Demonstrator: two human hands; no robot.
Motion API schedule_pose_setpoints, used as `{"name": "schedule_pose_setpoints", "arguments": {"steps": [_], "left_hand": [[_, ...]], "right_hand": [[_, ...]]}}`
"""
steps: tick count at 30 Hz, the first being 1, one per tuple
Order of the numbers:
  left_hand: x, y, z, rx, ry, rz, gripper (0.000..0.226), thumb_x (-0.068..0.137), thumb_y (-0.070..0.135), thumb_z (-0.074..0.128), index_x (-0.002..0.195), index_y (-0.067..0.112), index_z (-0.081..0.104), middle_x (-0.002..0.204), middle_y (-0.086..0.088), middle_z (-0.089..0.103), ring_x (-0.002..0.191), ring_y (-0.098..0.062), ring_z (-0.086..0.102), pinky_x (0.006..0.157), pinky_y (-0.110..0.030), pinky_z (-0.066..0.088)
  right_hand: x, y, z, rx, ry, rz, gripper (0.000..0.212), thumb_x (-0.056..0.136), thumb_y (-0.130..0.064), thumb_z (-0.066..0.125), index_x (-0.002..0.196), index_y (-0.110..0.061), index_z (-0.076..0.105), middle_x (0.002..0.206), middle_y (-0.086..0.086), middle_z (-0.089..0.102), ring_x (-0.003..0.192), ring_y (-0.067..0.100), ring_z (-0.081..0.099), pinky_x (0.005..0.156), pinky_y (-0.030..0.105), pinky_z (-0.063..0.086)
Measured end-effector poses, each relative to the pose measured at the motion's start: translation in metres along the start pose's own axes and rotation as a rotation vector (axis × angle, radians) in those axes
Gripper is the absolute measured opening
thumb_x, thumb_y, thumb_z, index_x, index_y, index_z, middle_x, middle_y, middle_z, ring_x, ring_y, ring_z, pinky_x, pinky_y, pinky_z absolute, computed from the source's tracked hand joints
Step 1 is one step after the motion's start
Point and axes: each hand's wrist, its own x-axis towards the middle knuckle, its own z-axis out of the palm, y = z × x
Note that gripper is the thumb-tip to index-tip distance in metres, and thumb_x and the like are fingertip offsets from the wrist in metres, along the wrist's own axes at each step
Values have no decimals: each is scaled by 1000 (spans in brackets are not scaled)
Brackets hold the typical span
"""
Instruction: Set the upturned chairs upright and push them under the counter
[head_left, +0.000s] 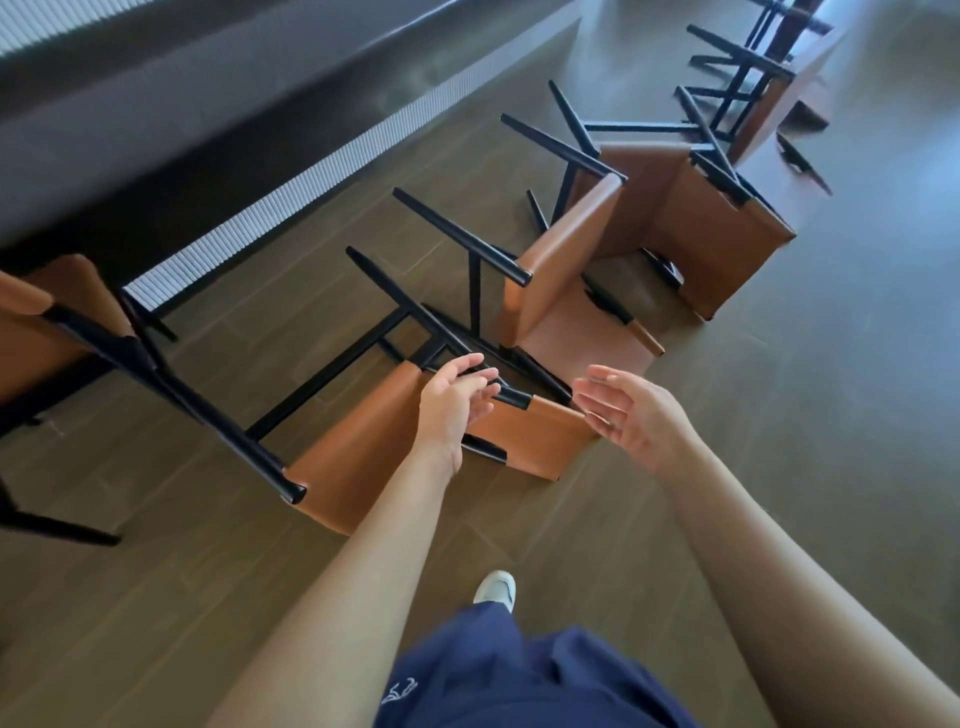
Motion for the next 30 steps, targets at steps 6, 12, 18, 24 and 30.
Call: {"name": "schedule_pose_setpoints", "arguments": {"steps": [6, 12, 18, 24, 30], "left_hand": [[25, 4, 45, 29, 31, 10, 27, 95, 7, 50, 111, 24, 64, 103, -1, 74, 97, -17, 70, 85, -32, 57], [40, -1, 102, -24, 182, 18, 29, 94, 7, 51, 115, 21, 64, 103, -1, 74, 97, -17, 70, 81, -29, 57], [20, -25, 161, -266, 457, 15, 25, 91, 6, 55, 108, 22, 65, 97, -1, 75, 93, -19, 72, 81, -32, 57], [-33, -66, 203, -358, 591, -10, 25, 92, 5, 53, 105, 23, 66, 98, -1, 75, 95, -18, 71, 78, -30, 55], [-76, -95, 222, -380, 685, -12, 37, 88, -7, 45, 108, 16, 67, 95, -1, 76, 93, -17, 72, 76, -28, 56]], "right_hand": [[46, -31, -30, -13, -22, 72, 24, 100, -15, 47, 113, -9, 67, 108, 9, 74, 102, 23, 70, 83, 33, 53], [103, -64, -63, -121, -124, 134, 23, 99, -13, 49, 112, -8, 68, 104, 8, 75, 100, 22, 71, 80, 33, 53], [134, -87, -107, -338, -341, 195, 24, 99, -15, 48, 111, -10, 68, 104, 7, 75, 98, 20, 72, 78, 32, 53], [131, -84, -143, -465, -432, 272, 23, 99, -13, 48, 106, -9, 70, 100, 9, 76, 94, 22, 72, 83, 33, 54], [114, -64, -176, -483, -454, 320, 24, 99, -12, 48, 109, -6, 69, 98, 10, 76, 85, 20, 73, 73, 30, 56]]}}
